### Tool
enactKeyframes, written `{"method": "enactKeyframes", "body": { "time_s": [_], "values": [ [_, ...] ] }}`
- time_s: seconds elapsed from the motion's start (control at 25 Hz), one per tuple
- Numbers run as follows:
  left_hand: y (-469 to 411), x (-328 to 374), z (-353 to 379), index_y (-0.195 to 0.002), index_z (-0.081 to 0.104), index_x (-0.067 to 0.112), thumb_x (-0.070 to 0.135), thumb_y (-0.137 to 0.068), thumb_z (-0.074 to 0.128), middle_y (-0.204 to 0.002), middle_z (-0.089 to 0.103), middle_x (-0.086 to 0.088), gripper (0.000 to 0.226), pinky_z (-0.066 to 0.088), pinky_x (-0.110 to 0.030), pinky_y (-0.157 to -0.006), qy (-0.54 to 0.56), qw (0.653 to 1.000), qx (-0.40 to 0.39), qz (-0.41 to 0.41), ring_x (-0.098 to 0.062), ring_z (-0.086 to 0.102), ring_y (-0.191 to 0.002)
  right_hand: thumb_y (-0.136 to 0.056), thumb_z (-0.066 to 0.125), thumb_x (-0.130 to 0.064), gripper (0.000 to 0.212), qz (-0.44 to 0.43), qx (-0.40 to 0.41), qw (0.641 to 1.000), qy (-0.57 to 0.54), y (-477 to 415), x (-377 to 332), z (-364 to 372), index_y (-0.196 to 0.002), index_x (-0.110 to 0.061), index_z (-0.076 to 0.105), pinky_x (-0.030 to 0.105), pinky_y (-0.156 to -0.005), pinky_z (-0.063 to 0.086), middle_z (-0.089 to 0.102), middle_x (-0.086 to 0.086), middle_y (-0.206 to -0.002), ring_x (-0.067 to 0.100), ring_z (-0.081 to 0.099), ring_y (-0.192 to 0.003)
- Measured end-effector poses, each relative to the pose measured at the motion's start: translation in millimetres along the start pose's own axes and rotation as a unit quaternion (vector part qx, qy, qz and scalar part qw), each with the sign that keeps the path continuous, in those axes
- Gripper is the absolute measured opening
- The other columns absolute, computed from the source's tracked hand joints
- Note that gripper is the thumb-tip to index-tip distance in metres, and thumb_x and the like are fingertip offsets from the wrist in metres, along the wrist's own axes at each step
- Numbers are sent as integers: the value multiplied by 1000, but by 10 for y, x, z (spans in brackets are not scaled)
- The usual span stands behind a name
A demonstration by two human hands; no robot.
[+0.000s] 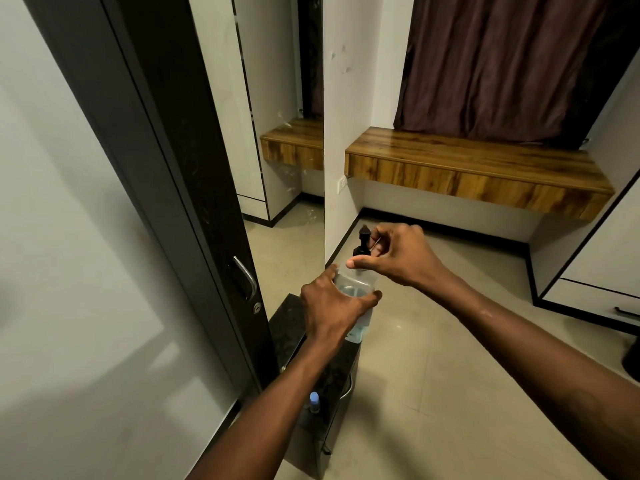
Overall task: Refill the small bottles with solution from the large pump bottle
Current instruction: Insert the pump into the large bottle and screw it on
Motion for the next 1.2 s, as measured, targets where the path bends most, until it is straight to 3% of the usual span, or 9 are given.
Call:
{"method": "enactKeyframes", "body": {
  "time_s": [0.12,0.24,0.36,0.48,0.64,0.84,0.96,1.12,1.2],
  "values": [
    [-26,34,-23,-110,69,28,73,-52,84,-93,72,11,75,29,5,-54,7,1000,1,3,-3,66,-76,-70,88,-57,59,11,10,1000,-5,-2,-50,47,-103,-15,63,25,-67,57,69,-4,-87,12,66,-78],
    [-35,74,-61,-109,70,26,74,-52,83,-92,73,10,76,32,5,-50,6,1000,2,16,-3,65,-73,-81,88,-22,81,48,-124,977,-169,-39,-15,25,-148,-27,44,37,-101,58,71,1,-125,15,68,-117],
    [-29,75,-71,-110,70,25,72,-53,83,-92,74,9,75,34,7,-52,8,1000,2,29,-2,65,-71,-82,81,3,104,73,-166,951,-251,-30,7,24,-160,-35,24,33,-100,58,74,5,-125,13,71,-116],
    [-34,53,-32,-115,69,27,78,-51,78,-96,74,10,82,39,3,-59,-10,1000,6,27,-4,68,-77,-64,98,-29,97,67,-34,987,-143,-28,6,3,-148,-28,49,19,-80,59,74,2,-115,7,70,-95],
    [-15,66,26,-112,68,29,73,-50,82,-91,72,12,78,60,-19,-73,-2,999,1,36,-4,68,-76,-64,86,-68,73,22,85,995,47,1,-53,89,-113,-18,66,35,-77,63,75,2,-106,16,70,-89],
    [-24,115,-24,-110,69,25,66,-53,88,-94,74,9,73,47,-1,-62,24,999,-4,39,-6,68,-76,-81,86,-40,94,-17,-28,992,-125,2,-100,71,-156,-27,31,28,-106,47,60,5,-146,17,58,-131],
    [-31,96,-58,-106,70,27,68,-52,87,-89,73,11,70,36,6,-53,19,999,3,36,-3,67,-72,-82,85,-9,99,-16,-49,981,-188,36,-82,12,-159,-35,27,21,-103,51,70,1,-129,6,65,-117],
    [11,69,-31,-113,69,29,65,-51,89,-94,74,11,75,45,1,-65,13,999,10,42,-1,65,-75,-65,92,-57,103,5,73,997,18,15,-114,25,-150,-26,43,26,-74,60,70,1,-92,10,67,-79],
    [24,68,-17,-117,68,27,63,-52,90,-96,73,11,77,46,-1,-65,21,999,7,42,-1,63,-76,-66,84,-69,103,8,57,997,59,-12,-125,64,-148,-23,42,33,-80,61,71,5,-102,14,66,-87]
  ]
}}
Point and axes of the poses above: each hand's wrist, its own y-axis away from the middle knuckle, its own z-axis out of the palm, x = y × z, the point moved 3 cm from there along -y, towards the middle knuckle
